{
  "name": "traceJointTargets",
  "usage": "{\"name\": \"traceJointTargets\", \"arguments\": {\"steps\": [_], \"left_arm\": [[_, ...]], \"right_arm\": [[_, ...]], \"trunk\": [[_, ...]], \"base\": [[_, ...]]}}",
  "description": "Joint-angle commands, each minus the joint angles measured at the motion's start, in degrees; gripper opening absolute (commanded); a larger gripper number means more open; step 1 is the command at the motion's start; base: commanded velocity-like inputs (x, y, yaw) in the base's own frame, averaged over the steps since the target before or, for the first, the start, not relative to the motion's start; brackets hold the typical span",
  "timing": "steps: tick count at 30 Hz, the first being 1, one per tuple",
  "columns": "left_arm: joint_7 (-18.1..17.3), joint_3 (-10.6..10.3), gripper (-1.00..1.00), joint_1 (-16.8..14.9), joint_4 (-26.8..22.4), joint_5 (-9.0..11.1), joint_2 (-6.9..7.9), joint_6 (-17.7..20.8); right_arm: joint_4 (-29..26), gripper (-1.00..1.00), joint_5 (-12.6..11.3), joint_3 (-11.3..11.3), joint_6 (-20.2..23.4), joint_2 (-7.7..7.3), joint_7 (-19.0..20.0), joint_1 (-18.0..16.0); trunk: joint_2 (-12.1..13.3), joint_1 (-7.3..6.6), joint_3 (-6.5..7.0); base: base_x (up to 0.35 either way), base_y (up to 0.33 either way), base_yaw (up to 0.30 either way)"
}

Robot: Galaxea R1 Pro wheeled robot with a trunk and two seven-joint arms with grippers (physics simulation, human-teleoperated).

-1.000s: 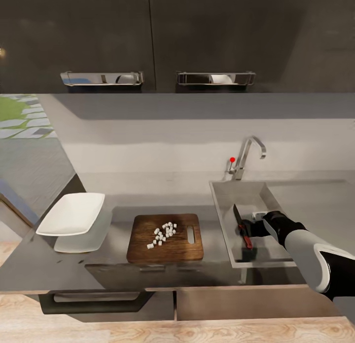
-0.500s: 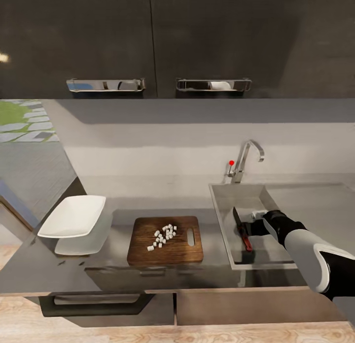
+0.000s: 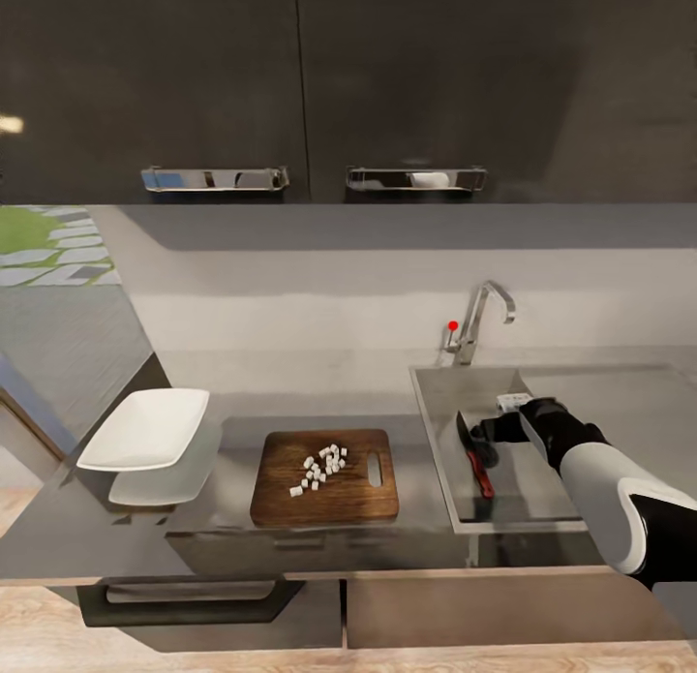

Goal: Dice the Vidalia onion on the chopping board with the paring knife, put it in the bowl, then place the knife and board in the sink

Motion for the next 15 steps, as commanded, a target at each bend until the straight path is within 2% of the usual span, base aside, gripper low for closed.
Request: {"name": "traceJointTargets", "arguments": {"steps": [1,6,10,15], "left_arm": [[0.1,-0.4,1.00,-0.1,0.3,0.4,-0.04,-0.4],[0.1,-0.4,1.00,-0.1,0.3,0.4,-0.04,-0.4],[0.1,-0.4,1.00,-0.1,0.3,0.4,-0.05,-0.4],[0.1,-0.4,1.00,-0.1,0.3,0.4,-0.05,-0.4]], "right_arm": [[-0.5,1.00,0.6,-0.4,0.3,-0.02,1.7,0.0],[-2.8,1.00,0.7,-0.5,0.4,-0.22,6.5,0.0],[-7.0,1.00,0.9,-0.4,0.8,-0.41,7.6,0.0],[-9.3,1.00,0.9,-0.4,1.1,-0.55,7.8,0.0]], "trunk": [[-0.1,0.04,-0.02],[-0.1,0.04,0.43],[-0.1,0.04,0.79],[-0.1,0.04,1.24]], "base": [[0.000,0.000,0.000],[0.000,0.000,0.000],[0.000,0.000,0.000],[-0.014,0.000,0.000]]}}
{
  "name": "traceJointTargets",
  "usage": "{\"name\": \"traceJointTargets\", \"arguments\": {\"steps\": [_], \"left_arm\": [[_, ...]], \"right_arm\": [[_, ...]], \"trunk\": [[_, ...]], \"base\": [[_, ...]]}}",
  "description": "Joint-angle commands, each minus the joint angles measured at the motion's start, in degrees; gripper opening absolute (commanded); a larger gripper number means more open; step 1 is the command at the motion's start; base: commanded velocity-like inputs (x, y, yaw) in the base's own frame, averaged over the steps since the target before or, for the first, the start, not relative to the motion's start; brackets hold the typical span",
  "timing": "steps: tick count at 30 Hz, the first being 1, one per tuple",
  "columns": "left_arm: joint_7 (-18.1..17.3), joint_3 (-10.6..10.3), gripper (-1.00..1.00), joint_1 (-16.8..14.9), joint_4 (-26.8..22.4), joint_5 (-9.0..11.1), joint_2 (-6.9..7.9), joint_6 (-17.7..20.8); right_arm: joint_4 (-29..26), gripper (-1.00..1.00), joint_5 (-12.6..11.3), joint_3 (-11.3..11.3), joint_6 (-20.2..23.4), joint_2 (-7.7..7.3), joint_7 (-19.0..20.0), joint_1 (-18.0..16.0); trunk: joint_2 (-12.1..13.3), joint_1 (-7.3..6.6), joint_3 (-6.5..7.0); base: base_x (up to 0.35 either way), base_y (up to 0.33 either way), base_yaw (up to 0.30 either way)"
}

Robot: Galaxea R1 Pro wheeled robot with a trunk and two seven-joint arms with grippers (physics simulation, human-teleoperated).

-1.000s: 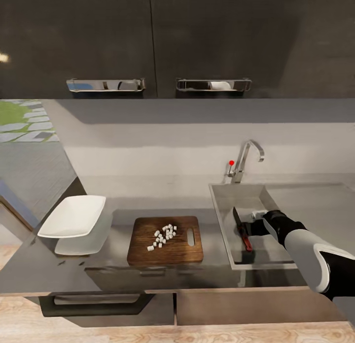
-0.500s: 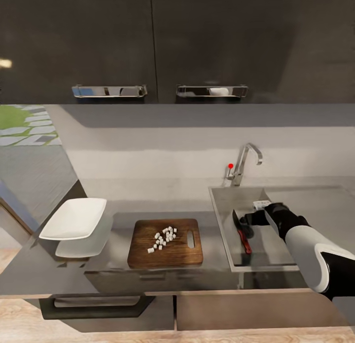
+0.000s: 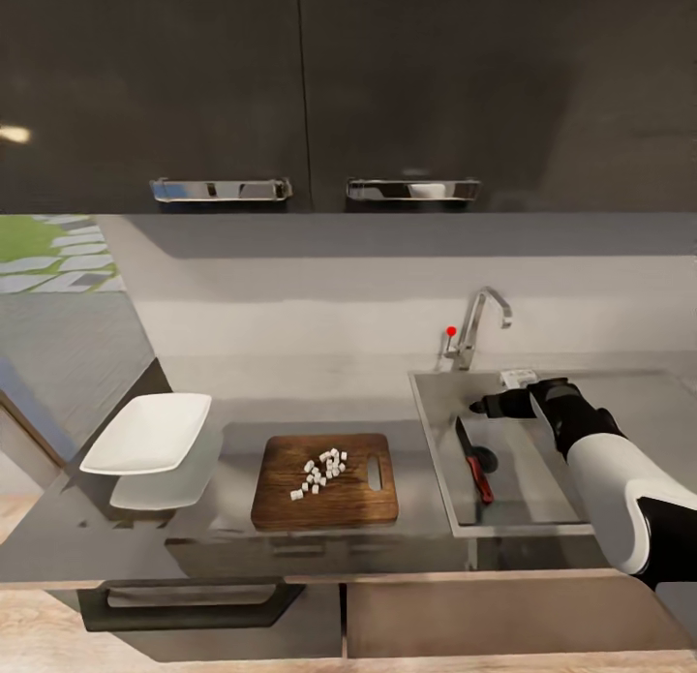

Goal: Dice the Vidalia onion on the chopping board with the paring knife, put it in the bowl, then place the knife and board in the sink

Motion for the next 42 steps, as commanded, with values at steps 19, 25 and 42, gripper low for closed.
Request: {"name": "traceJointTargets", "arguments": {"steps": [19,25,42], "left_arm": [[0.1,-0.4,1.00,-0.1,0.3,0.4,-0.12,-0.4],[0.1,-0.4,1.00,-0.1,0.3,0.3,-0.16,-0.4],[0.0,-0.5,1.00,-0.1,0.3,0.3,-0.29,-0.4]], "right_arm": [[-0.8,1.00,0.6,-0.5,1.1,-0.29,0.5,0.0],[-0.8,1.00,0.6,-0.5,1.1,-0.29,0.5,0.0],[-0.7,1.00,0.6,-0.5,1.1,-0.29,0.5,0.0]], "trunk": [[-0.1,0.03,1.60],[-0.1,0.03,2.14],[-0.1,0.03,3.68]], "base": [[-0.188,0.146,0.000],[-0.149,0.261,0.000],[-0.051,0.274,0.000]]}}
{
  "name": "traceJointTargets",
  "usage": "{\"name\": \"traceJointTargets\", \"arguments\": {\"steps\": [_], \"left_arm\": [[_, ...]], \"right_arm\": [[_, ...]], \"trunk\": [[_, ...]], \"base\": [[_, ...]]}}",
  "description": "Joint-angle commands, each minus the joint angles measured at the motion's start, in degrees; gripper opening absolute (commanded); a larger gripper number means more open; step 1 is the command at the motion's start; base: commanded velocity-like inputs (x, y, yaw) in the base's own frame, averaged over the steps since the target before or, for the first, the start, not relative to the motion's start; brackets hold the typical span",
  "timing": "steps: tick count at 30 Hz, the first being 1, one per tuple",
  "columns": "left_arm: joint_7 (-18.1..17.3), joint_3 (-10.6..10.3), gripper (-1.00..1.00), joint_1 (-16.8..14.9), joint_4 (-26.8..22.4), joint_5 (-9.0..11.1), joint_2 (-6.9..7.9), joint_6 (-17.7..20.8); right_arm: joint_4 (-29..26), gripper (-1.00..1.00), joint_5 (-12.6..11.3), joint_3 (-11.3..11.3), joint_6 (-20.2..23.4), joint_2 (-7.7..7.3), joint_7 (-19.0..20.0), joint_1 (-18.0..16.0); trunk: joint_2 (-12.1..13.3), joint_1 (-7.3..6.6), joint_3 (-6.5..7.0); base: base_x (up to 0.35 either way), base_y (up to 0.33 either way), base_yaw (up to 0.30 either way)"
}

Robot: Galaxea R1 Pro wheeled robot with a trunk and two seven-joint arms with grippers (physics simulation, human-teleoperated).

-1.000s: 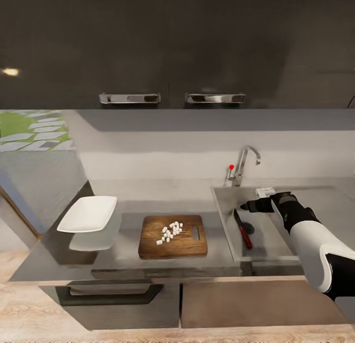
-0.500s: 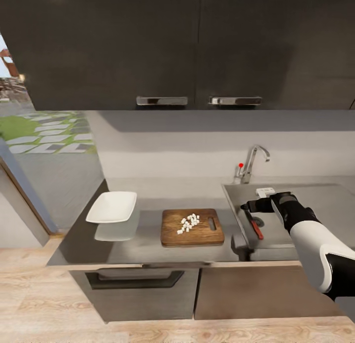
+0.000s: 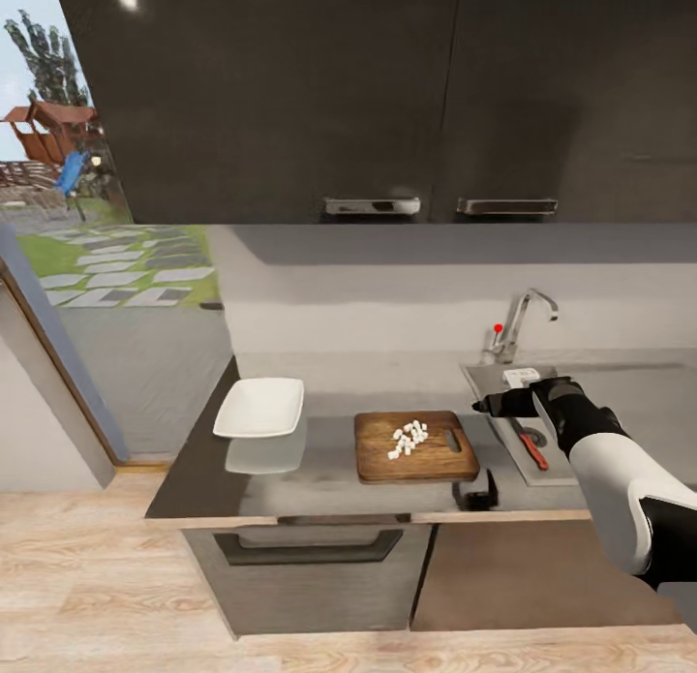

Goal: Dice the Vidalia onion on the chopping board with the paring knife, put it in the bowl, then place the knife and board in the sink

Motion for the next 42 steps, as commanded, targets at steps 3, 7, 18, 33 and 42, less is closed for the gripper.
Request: {"name": "traceJointTargets", "arguments": {"steps": [3,7,18,33,42], "left_arm": [[0.1,-0.4,1.00,-0.1,0.2,0.4,-0.04,-0.4],[0.1,-0.4,1.00,-0.1,0.2,0.4,-0.04,-0.4],[0.1,-0.4,1.00,-0.1,0.2,0.4,-0.04,-0.4],[0.1,-0.4,1.00,-0.1,0.2,0.4,0.04,-0.4],[0.1,-0.4,1.00,-0.1,0.2,0.4,0.04,-0.4]], "right_arm": [[-0.1,1.00,0.6,-0.4,0.2,0.05,0.5,-0.1],[-0.1,1.00,0.6,-0.4,0.2,0.05,0.5,-0.1],[0.0,1.00,0.6,-0.3,0.2,0.12,0.5,-0.1],[0.9,1.00,0.5,-0.2,0.2,0.93,0.4,-0.1],[0.9,1.00,0.5,-0.3,0.2,0.88,0.3,-0.1]], "trunk": [[-0.1,0.04,0.14],[-0.1,0.04,0.51],[-0.1,0.04,1.50],[-0.1,0.04,2.79],[-0.1,0.04,2.93]], "base": [[0.000,0.169,0.000],[0.000,0.039,0.000],[-0.159,0.002,0.000],[-0.059,0.000,0.000],[0.166,-0.112,0.000]]}}
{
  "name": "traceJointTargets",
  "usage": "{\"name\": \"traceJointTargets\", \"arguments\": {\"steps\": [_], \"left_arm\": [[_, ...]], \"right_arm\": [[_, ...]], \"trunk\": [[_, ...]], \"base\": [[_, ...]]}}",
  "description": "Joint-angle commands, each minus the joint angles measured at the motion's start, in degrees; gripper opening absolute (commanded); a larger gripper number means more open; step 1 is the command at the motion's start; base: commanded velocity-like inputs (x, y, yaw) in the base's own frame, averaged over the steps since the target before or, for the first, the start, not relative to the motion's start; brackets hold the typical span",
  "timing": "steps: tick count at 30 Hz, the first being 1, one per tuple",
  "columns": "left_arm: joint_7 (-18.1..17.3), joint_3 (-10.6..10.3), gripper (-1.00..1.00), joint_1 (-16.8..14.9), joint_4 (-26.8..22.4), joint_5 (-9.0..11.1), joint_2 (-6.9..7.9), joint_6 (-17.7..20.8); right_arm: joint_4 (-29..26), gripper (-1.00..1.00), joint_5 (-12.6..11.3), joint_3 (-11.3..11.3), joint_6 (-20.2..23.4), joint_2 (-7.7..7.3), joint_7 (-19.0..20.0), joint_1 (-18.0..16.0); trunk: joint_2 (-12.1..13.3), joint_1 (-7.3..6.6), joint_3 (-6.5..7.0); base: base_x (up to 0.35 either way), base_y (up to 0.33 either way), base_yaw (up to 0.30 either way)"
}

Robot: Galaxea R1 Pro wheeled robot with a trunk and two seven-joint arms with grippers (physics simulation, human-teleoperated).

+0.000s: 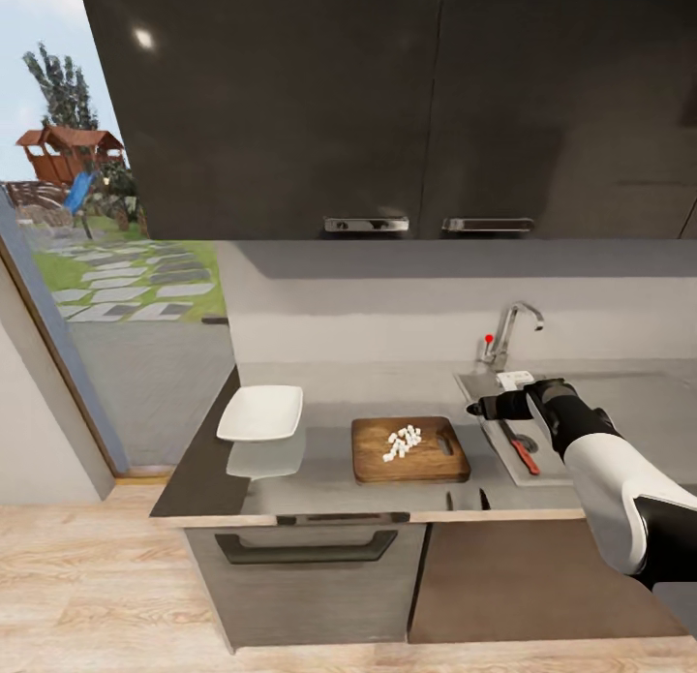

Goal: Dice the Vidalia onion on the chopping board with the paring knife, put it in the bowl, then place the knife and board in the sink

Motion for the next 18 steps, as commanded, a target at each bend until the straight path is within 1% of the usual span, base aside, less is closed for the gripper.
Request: {"name": "traceJointTargets", "arguments": {"steps": [1,7,13,16,18], "left_arm": [[0.1,-0.4,1.00,-0.1,0.3,0.4,-0.04,-0.4],[0.1,-0.4,1.00,-0.1,0.3,0.4,-0.04,-0.4],[0.1,-0.4,1.00,-0.1,0.3,0.4,-0.04,-0.4],[0.1,-0.4,1.00,-0.1,0.3,0.4,0.00,-0.4],[0.1,-0.4,1.00,-0.1,0.3,0.4,0.08,-0.4]], "right_arm": [[-0.1,1.00,0.6,-0.5,0.2,-0.02,0.5,0.0],[0.0,1.00,0.6,-0.6,0.2,-0.18,0.5,0.0],[0.1,1.00,0.6,-0.6,0.2,-0.19,0.4,0.0],[0.1,1.00,0.6,-0.6,0.2,-0.19,0.4,0.0],[0.1,1.00,0.6,-0.6,0.2,-0.25,0.4,0.0]], "trunk": [[-0.1,0.04,-0.13],[-0.1,0.04,-0.21],[-0.1,0.04,-0.63],[-0.1,0.04,-0.88],[-0.1,0.04,-1.06]], "base": [[0.029,-0.027,0.000],[0.007,-0.006,0.000],[0.001,0.000,0.000],[0.088,0.000,0.000],[0.218,0.000,0.000]]}}
